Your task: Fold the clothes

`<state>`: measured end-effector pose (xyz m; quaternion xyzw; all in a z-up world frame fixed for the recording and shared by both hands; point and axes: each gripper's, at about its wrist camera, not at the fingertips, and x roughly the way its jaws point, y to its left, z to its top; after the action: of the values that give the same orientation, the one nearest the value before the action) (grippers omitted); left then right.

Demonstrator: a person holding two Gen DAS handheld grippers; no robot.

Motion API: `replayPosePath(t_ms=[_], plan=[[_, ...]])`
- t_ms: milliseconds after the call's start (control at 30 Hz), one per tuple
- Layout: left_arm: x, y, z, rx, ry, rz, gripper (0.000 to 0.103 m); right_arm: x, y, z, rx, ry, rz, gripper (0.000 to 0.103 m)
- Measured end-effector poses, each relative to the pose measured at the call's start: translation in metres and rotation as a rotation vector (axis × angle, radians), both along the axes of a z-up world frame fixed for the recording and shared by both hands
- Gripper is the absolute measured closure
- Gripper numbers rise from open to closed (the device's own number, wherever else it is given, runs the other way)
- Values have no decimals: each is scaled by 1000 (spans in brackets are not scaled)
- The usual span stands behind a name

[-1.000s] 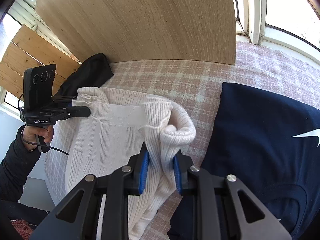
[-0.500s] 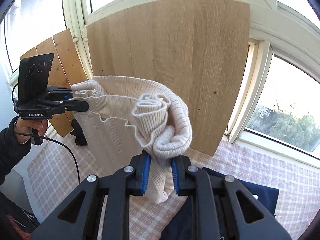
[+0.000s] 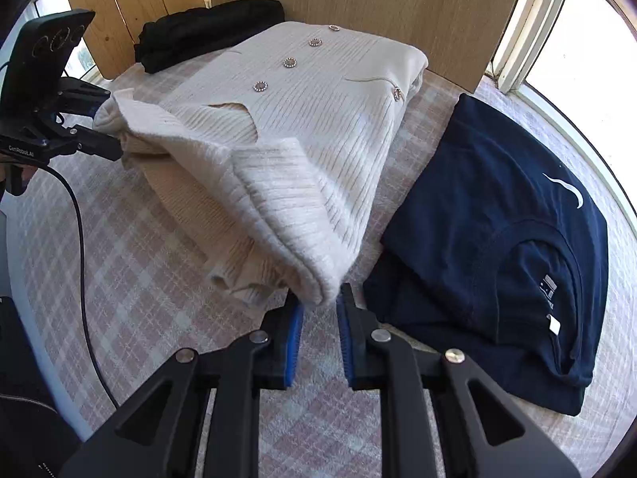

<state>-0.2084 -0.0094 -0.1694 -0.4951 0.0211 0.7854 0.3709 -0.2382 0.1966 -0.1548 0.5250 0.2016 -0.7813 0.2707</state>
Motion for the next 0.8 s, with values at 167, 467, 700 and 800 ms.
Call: replayPosePath(t_ms=[167,467,700,800], plan=[[22,-2,-4,-40,-50,-46,48,21,8,13,44,-8,38,79],[17,-24,51,110,17,-1,46,-5,11,63,-258,-26,-117,70],[-23,25,-19,-16,-93,-88,47,-36,-22,0,-141,-119,-107,69],[-19,18,-22,40,-102,-85,42,-32,-13,-6,-122,-132,-98,66]])
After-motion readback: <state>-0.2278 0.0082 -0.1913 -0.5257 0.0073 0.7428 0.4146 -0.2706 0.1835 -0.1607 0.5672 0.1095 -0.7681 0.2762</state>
